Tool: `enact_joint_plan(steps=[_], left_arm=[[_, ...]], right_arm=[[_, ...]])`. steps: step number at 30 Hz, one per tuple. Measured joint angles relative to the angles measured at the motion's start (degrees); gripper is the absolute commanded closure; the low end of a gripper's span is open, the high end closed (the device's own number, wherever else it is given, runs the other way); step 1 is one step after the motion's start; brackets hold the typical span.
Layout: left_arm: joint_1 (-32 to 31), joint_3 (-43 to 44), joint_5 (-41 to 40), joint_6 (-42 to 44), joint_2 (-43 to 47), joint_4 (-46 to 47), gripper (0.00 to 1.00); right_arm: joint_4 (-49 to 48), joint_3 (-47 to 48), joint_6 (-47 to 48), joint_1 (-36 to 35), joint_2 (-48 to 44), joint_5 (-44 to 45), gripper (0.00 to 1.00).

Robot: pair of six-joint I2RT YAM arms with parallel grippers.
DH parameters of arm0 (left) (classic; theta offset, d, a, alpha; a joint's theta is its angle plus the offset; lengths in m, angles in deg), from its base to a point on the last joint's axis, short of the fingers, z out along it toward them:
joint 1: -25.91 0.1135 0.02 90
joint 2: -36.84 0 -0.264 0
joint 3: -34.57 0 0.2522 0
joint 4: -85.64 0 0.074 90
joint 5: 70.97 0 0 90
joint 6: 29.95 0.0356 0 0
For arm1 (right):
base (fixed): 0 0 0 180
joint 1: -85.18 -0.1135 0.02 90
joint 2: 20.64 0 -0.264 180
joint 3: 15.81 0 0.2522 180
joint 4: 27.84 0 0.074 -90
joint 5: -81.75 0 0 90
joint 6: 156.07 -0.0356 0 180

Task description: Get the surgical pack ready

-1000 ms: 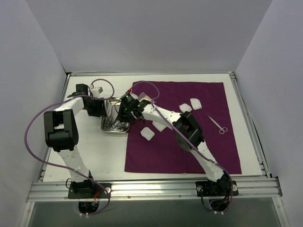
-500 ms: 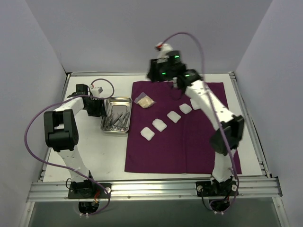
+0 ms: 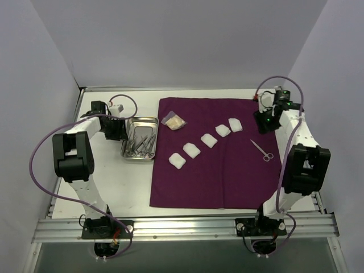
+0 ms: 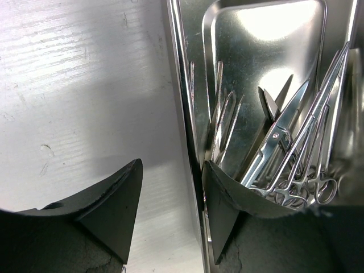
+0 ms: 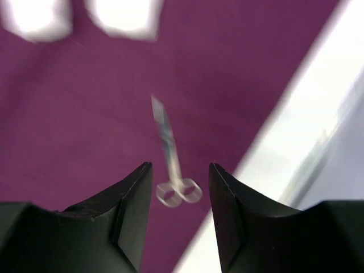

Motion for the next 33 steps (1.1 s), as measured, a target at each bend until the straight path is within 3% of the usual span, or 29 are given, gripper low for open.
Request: enact_joint_plan(steps=[5,24,33], left_arm=[[0.0,0.0,0.0,0.0,0.0,0.0,0.43],[0.0,0.0,0.0,0.0,0.0,0.0,0.44],[0.0,0.0,0.0,0.0,0.0,0.0,0.44]], right_arm=[[3.4,-2.6,5.0,8.6,2.5,2.9,0.6],[5.2,-2.8,7.9,6.7,14.4,3.3,0.6],[5.2,-2.9,7.9,6.6,15.4,2.9,0.63]])
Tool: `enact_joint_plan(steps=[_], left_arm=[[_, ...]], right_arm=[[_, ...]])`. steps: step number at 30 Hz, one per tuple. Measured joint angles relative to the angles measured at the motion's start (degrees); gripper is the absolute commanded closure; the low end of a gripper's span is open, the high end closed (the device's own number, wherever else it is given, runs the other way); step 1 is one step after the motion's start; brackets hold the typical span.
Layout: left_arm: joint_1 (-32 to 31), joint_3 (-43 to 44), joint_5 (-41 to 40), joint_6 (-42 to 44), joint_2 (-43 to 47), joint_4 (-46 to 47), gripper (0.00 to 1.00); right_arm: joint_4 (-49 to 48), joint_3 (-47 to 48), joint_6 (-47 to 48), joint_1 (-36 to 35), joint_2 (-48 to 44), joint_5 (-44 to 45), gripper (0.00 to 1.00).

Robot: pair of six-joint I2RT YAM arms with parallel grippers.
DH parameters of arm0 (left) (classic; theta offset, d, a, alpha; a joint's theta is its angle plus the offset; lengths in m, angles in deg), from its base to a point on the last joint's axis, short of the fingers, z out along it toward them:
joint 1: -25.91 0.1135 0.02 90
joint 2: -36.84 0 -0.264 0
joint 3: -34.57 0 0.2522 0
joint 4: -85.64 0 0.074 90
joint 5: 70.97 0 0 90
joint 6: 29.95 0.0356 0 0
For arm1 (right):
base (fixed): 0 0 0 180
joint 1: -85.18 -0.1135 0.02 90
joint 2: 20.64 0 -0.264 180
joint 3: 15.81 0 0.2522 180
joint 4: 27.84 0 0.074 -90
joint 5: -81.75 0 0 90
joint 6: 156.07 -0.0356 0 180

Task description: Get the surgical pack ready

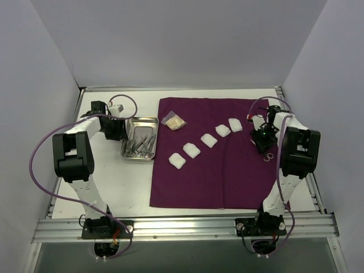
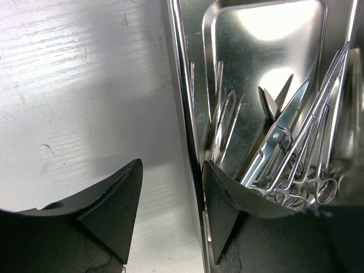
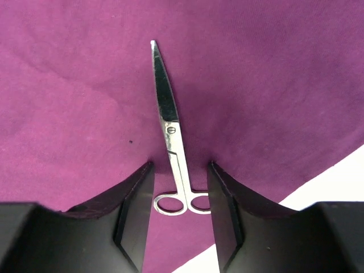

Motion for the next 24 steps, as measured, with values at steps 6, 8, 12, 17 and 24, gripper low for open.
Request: enact_joint_plan(steps=[6,8,12,17,24], left_arm=[[0.0,0.0,0.0,0.0,0.0,0.0,0.44],[0.0,0.0,0.0,0.0,0.0,0.0,0.44],[0.0,0.0,0.0,0.0,0.0,0.0,0.43],[0.0,0.0,0.0,0.0,0.0,0.0,0.44],[0.0,0.0,0.0,0.0,0.0,0.0,0.44]], right_arm=[[-0.1,-0.1,-0.3,-1.7,0.3,2.8,0.79],[-0.1,-0.3,-0.4,-2.5,0.3,4.4,0.81],[-0.2,-0.6,-0.4,-3.7,0.3,6.5,0.9],[-0.5,-1.1,-0.3,-3.8,0.0,7.9,1.0],[-1.1,-1.9,0.1,-3.8,-0.8,7.8,1.0]])
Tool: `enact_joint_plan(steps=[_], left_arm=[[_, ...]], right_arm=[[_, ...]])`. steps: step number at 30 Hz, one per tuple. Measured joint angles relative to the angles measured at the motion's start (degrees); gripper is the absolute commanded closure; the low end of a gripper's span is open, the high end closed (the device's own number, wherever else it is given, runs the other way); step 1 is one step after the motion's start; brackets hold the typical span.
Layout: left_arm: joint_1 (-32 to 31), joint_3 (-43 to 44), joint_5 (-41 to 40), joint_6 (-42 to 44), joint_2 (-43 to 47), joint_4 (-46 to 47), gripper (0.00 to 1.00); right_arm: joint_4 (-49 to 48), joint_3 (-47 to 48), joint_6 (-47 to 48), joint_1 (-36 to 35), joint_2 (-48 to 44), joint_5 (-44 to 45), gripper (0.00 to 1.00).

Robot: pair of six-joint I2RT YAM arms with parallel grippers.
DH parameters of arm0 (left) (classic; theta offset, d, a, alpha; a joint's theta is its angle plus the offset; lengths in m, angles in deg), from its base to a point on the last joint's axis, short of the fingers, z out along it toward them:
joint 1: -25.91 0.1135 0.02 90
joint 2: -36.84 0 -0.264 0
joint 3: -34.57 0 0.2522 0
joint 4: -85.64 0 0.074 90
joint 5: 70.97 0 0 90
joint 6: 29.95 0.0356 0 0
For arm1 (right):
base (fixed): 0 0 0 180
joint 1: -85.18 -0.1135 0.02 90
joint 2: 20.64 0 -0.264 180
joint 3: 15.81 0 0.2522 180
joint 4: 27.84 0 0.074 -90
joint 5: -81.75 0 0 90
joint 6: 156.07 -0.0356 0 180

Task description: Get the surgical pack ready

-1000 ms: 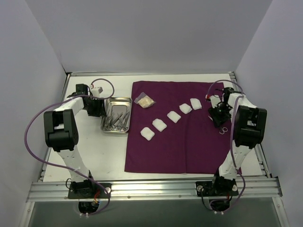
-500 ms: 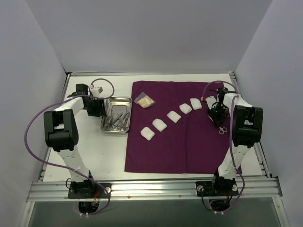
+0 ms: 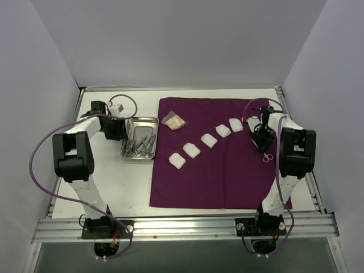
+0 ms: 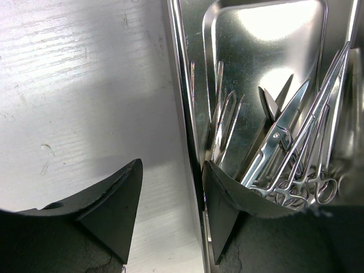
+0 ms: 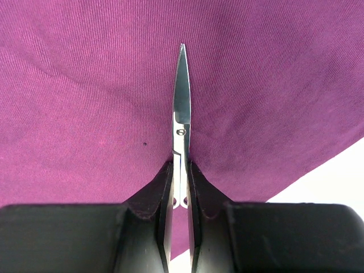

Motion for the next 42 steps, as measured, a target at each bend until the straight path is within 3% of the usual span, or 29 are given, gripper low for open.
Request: enact_joint_plan(steps=[16,23,28,35,38,42], left_arm=[[0.0,0.0,0.0,0.0,0.0,0.0,0.44],[0.0,0.0,0.0,0.0,0.0,0.0,0.44],[0.0,0.0,0.0,0.0,0.0,0.0,0.43],[0.0,0.0,0.0,0.0,0.0,0.0,0.43],[0.0,0.0,0.0,0.0,0.0,0.0,0.44],[0.0,0.0,0.0,0.0,0.0,0.0,0.44]], right_arm=[[1.5,2.9,-1.3,-0.3,-0.3,-4.5,1.0],[1.5,12.1,-8.9,-7.5,-1.2,-8.5,1.0],[-3.4,17.6,-19.4,-16.0,-5.6,-11.1,1.0],[-19.7,23.5,-45.9,-36.1,-7.4,-6.2,1.0],[-27.5,23.5,-58.1,-44.6,-5.6,-4.1,1.0],[-33.5,26.4,-70.6,-50.8,1.5,-1.6,1.0]])
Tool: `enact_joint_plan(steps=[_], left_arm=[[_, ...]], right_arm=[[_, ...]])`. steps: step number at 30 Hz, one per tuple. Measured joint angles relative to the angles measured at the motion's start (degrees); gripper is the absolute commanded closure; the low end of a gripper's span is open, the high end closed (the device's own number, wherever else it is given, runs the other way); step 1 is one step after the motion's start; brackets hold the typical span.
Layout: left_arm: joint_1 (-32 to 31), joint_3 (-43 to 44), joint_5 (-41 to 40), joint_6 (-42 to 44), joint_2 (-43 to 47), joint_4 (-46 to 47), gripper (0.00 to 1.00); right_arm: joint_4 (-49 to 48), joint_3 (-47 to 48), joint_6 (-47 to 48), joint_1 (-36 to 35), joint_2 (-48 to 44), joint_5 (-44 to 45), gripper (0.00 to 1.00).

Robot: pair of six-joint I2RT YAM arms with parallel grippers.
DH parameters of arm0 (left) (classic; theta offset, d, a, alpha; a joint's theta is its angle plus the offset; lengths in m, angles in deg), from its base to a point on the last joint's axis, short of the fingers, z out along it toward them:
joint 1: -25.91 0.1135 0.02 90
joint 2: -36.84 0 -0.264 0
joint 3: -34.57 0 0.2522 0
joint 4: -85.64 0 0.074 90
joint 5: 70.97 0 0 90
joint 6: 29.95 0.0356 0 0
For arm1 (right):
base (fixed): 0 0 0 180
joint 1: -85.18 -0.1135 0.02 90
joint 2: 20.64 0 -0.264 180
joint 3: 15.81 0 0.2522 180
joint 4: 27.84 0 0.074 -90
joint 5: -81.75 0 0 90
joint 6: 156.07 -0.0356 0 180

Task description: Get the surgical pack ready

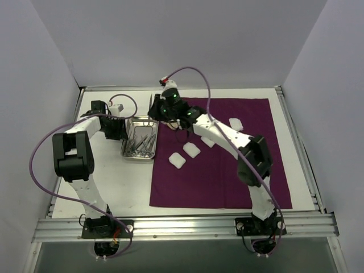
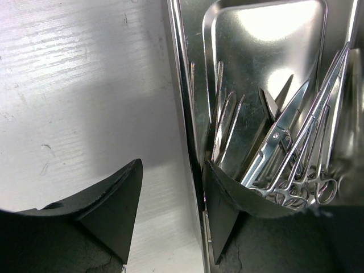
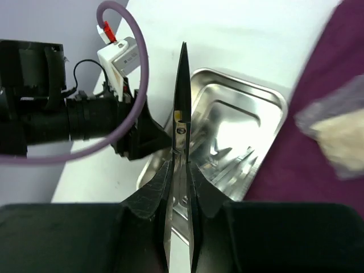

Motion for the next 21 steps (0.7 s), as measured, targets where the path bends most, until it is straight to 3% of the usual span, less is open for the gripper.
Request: enact_joint_plan(steps=[4,8,21], left_arm=[[0.0,0.0,0.0,0.0,0.0,0.0,0.44],[0.0,0.0,0.0,0.0,0.0,0.0,0.44],[0.0,0.0,0.0,0.0,0.3,0.0,0.44]], right_arm=[[0.2,9.9,-7.0,-2.9,12.4,0.9,1.0],[2.0,12.1,-12.1,-4.1,19.4,0.2,1.0],[6.0,12.8,-21.4,-3.6,23.7,-4.8,1.0]])
